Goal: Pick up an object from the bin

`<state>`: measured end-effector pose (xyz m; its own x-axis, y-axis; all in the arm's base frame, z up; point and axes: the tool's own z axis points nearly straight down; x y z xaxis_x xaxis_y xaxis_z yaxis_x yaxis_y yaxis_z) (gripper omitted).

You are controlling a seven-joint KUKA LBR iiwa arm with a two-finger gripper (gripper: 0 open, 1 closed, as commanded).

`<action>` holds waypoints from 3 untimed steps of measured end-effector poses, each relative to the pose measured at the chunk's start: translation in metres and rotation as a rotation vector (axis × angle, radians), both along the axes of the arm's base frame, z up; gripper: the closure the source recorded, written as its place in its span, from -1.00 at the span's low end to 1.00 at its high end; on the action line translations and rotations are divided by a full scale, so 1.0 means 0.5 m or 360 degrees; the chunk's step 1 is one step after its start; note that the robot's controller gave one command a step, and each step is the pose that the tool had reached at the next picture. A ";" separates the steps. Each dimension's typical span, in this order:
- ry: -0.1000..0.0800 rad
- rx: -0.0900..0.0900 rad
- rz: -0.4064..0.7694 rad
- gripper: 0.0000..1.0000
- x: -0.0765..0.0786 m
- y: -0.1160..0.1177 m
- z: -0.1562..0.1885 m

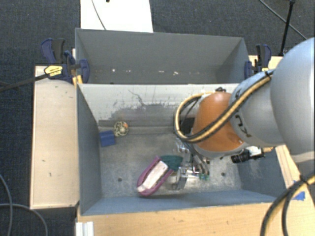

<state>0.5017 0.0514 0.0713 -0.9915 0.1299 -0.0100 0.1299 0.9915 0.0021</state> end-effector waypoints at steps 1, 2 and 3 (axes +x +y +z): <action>-0.0001 -0.0001 0.0007 1.00 0.000 -0.001 0.001; 0.0004 -0.0001 0.0020 1.00 0.004 -0.001 0.105; 0.0007 0.0000 0.0034 1.00 0.006 -0.001 0.162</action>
Offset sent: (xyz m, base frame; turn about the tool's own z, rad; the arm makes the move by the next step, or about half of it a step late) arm 0.0000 0.0000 0.0000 0.0000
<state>0.5049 0.0510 0.1525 -0.9941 0.1086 -0.0058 0.1086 0.9941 0.0017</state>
